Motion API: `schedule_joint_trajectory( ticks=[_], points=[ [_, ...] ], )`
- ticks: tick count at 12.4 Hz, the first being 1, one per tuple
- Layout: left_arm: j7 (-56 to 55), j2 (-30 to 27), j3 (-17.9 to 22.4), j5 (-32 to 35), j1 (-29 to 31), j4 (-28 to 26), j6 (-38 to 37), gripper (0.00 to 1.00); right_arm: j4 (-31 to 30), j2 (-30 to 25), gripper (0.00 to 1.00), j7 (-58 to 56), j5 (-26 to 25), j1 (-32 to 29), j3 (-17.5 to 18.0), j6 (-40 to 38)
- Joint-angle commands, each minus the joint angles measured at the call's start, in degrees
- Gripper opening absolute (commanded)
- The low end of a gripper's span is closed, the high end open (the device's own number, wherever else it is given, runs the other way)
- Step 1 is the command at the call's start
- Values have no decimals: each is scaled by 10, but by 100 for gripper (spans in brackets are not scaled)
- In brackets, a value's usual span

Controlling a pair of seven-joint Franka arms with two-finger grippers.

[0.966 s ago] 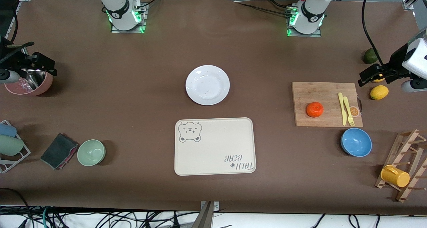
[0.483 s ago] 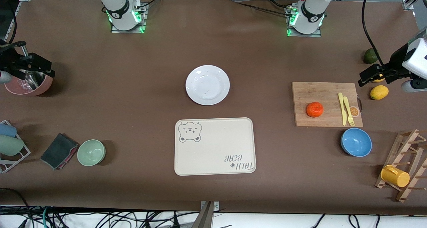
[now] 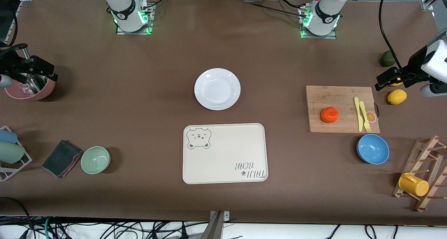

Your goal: Place orange and plate with both arms

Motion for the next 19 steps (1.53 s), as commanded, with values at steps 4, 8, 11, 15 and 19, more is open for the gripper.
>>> schedule_joint_trajectory(
  ticks=[4,8,11,15,19],
  points=[
    [6,-2,1,-10,3,3,2,100,14,6,100,-2,13,-6,2,-4],
    [-1,27,2,-14,2,14,2,100,19,-6,100,-4,11,-5,2,-38],
    [-1,98,-3,-10,-9,27,2,100,32,-4,100,-6,13,-2,5,-47],
    [2,173,-3,-10,-7,-15,76,100,32,1,100,-3,3,0,7,-40],
    [3,154,-16,20,-7,-187,281,100,29,7,100,-4,6,-11,2,-40]
  ],
)
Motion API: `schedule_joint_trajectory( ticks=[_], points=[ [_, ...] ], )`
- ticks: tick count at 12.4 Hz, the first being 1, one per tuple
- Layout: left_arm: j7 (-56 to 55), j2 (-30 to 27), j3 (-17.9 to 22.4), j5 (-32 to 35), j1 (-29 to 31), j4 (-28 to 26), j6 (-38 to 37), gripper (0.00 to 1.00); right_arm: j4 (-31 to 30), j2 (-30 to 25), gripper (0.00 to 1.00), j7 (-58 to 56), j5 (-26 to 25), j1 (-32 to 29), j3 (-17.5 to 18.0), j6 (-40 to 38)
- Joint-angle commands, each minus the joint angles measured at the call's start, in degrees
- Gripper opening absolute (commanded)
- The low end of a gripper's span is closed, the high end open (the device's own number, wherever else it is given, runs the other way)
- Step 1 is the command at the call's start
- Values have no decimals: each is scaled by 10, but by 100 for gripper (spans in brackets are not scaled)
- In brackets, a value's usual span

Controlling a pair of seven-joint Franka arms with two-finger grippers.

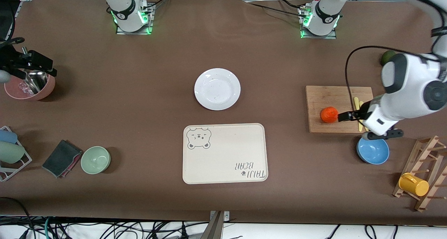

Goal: Place orange and plate with both arms
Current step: 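Reach the left gripper down to the orange on the cutting board, then close the left gripper on the orange and lift it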

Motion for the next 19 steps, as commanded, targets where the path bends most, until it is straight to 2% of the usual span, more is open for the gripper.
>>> schedule_joint_trajectory(
  ticks=[1,4,12,15,16,17,18,19],
  points=[
    [1,-35,-6,42,1,-106,84,100,6,4,100,-4,3,-9,2,-6],
    [-1,-24,-10,48,3,-150,156,100,8,4,100,-4,5,-9,2,-5],
    [0,20,-8,50,5,-175,211,100,8,5,100,-4,5,-11,2,-9],
    [0,33,-8,73,9,-174,212,100,9,6,100,-4,6,-11,2,-5],
    [0,37,-8,77,9,-173,212,96,9,6,100,-3,6,-11,2,-4],
    [0,37,-8,85,10,-173,212,77,9,6,100,-3,6,-11,2,-4],
    [-1,36,-8,88,9,-173,210,46,9,6,100,-3,6,-11,2,-4],
    [-1,35,-8,88,9,-172,206,20,8,6,100,-3,7,-11,2,-5]
  ],
)
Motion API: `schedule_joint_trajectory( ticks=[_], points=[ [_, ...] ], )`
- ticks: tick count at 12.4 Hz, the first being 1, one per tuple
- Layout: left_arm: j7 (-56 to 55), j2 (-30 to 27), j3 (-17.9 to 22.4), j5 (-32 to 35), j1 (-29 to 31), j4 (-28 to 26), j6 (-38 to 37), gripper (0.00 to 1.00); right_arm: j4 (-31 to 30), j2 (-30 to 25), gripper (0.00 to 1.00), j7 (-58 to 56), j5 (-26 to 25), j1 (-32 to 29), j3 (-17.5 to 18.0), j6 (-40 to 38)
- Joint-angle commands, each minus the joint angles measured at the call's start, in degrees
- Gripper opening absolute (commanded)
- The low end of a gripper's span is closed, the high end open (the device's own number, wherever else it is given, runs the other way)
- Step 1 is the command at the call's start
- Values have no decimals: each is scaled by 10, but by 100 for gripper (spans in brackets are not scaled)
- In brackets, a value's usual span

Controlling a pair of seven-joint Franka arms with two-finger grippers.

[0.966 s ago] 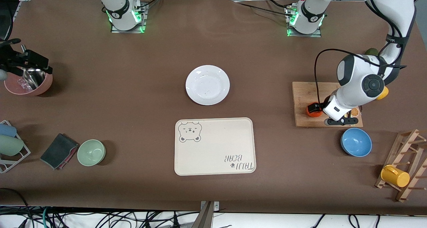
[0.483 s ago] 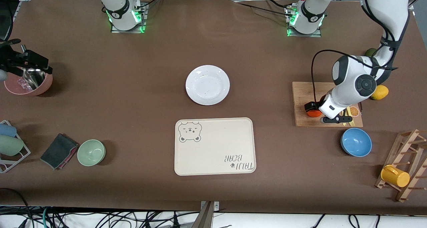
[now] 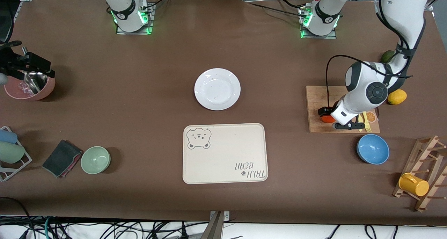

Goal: Place orange and plate with both arms
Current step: 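Close the left gripper on the orange and lift it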

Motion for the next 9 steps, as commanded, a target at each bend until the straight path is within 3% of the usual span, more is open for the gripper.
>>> schedule_joint_trajectory(
  ticks=[1,4,6,9],
  points=[
    [-6,-7,-3,17,-1,4,-3,3,8,2,100,-3,6,-6,3,-5],
    [-124,-14,-10,17,-47,53,-53,0,8,2,100,-3,6,-6,3,-7],
    [-233,-11,-15,12,-114,92,-95,0,8,2,100,-3,6,-6,3,-6],
    [-426,8,-17,7,-231,142,-96,0,8,2,100,-4,6,-7,2,-6]
  ],
)
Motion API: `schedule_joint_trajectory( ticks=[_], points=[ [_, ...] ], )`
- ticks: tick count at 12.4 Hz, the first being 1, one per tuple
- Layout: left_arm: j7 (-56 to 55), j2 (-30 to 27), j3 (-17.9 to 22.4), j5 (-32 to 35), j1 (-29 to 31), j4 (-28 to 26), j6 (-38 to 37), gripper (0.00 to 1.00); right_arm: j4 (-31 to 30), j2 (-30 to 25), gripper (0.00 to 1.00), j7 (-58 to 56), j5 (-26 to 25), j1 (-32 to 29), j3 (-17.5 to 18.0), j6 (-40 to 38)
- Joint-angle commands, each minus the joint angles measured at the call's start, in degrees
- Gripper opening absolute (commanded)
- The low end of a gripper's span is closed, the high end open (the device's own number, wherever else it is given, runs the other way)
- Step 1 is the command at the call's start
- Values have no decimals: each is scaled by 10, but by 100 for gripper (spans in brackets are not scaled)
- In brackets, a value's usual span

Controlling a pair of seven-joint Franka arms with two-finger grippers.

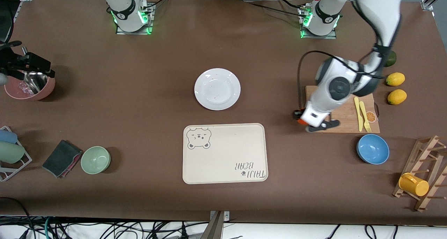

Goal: Place orange and plate with both arms
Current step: 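Carry the orange with the left gripper over the white plate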

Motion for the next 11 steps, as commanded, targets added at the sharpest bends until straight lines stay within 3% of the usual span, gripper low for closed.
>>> schedule_joint_trajectory(
  ticks=[1,4,6,8,11],
  points=[
    [-150,25,8,-3,-97,62,-17,0,8,2,100,-4,6,-6,2,-6],
    [-181,51,8,-97,-182,102,-17,1,9,2,100,-4,5,-6,2,-5],
    [-193,97,8,-145,-230,158,-14,2,9,2,100,-4,5,-7,2,-6],
    [-241,151,8,-151,-281,219,-13,2,9,2,100,-4,4,-7,2,-5],
    [-271,185,9,-147,-309,234,-11,8,9,2,100,-4,4,-7,2,-5]
  ],
)
